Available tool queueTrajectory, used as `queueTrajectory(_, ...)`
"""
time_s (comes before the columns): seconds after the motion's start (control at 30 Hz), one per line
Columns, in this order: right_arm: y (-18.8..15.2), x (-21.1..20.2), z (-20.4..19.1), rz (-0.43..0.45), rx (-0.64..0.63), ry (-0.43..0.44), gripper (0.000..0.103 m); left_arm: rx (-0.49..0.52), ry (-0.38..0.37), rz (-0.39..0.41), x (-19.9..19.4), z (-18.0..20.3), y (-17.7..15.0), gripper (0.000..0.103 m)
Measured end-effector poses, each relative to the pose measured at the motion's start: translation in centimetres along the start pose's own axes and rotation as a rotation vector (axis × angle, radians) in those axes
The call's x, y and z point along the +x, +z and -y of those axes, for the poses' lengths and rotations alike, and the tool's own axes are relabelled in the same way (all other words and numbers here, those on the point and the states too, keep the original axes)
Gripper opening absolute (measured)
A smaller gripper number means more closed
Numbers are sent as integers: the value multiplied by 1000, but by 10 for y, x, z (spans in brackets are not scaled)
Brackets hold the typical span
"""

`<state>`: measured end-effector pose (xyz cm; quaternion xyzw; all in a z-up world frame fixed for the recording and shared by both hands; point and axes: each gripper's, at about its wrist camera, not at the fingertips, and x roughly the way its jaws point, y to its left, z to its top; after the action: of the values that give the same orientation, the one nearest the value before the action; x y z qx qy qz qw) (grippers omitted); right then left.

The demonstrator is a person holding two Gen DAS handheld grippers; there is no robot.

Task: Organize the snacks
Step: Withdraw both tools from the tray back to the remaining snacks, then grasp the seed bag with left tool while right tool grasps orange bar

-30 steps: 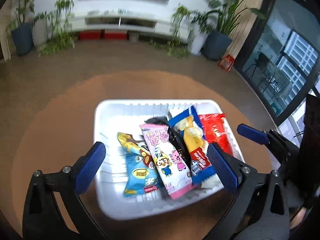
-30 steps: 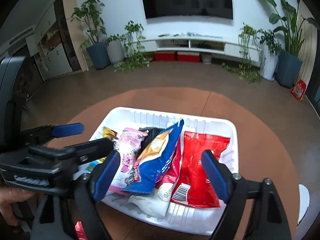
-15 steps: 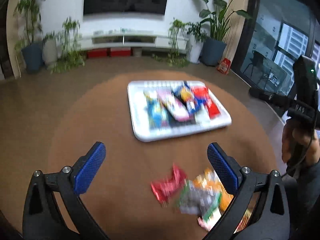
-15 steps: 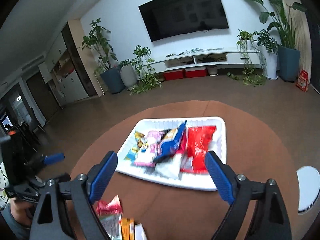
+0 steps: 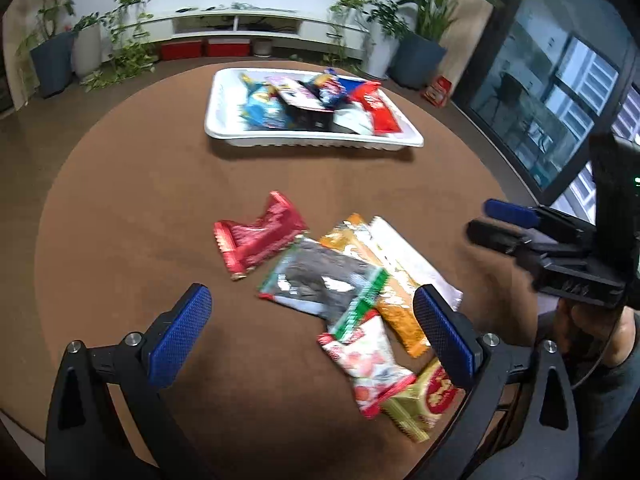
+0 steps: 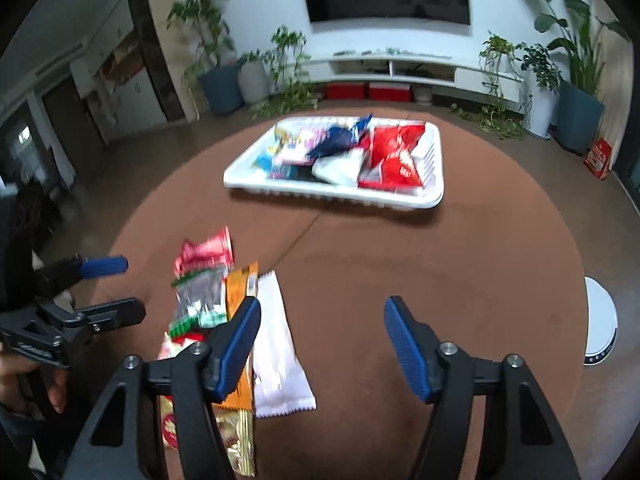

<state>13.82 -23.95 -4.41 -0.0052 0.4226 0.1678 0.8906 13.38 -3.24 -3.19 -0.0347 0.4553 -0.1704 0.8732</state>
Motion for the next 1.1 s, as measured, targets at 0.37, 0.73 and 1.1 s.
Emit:
queueTrajectory(0.37, -9, 7, -11, -26, -47, 27, 67, -87, 80, -101, 44, 1, 37, 101)
queueTrajectory(0.73, -12, 9, -10, -35, -60, 21, 67, -59, 181, -198, 82, -14, 31, 99)
queueTrajectory(1.1, -13, 13, -18, -41, -78, 18, 67, -87, 228, -167, 63, -50, 28, 99)
